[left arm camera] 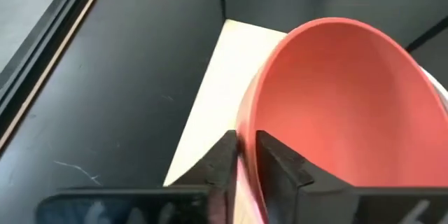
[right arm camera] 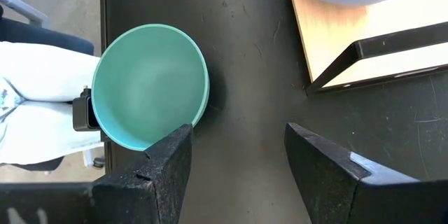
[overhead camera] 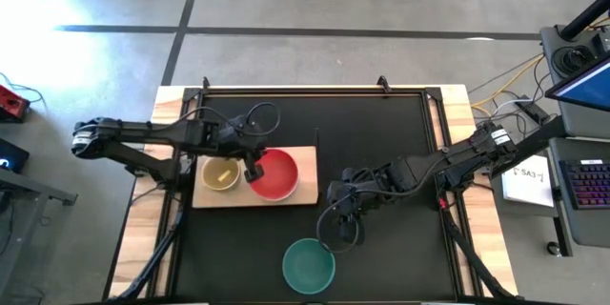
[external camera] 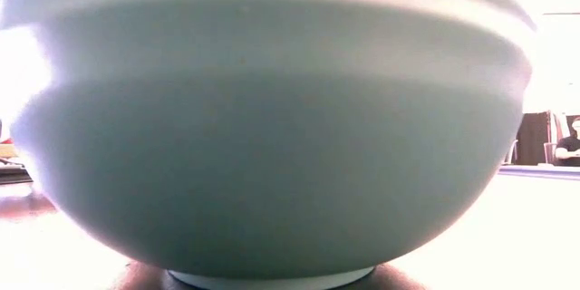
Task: Place and stack bowls onto a shelf
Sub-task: Stack the large orange bowl on top of the large white bowl on the shelf, then stack the large green bowl on top of the large orange bowl on the shelf
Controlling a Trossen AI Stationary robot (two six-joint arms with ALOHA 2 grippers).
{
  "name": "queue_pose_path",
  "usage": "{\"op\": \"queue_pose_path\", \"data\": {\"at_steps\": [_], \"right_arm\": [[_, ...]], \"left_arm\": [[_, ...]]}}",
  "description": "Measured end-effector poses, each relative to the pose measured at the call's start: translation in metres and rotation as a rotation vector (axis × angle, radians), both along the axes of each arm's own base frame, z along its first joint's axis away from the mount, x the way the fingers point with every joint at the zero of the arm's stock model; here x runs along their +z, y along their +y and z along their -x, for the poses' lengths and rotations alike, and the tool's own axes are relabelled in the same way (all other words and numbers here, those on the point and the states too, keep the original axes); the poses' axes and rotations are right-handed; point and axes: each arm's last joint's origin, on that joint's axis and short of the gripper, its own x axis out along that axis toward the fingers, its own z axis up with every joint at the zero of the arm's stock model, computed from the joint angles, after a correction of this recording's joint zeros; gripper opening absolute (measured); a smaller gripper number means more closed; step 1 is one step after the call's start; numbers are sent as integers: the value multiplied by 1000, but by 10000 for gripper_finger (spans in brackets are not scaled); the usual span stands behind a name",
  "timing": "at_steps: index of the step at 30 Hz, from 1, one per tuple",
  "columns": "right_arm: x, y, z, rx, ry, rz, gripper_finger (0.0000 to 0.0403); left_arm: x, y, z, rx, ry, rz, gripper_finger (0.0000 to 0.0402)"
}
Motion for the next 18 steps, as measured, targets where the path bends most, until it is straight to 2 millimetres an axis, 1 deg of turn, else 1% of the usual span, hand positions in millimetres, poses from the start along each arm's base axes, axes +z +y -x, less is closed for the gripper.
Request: {"op": "queue_pose_path", "data": {"at_steps": [7, 10, 12, 16, 18], "right_arm": [[0, 0, 0, -1, 0, -1, 215], [0, 0, 0, -25, 4, -20, 215], [0, 0, 0, -83, 17, -60, 215], [-3, 2, -3, -248, 61, -162, 215], [-10, 6, -5, -319, 94, -200, 215]], "left_arm": [[1, 2, 4, -34, 38, -30, 102], [14, 2, 7, -46, 2, -44, 126], [25, 2, 10, -48, -24, -51, 137], [44, 1, 20, -48, -80, -53, 144], [50, 0, 25, -51, -107, -54, 145]]}}
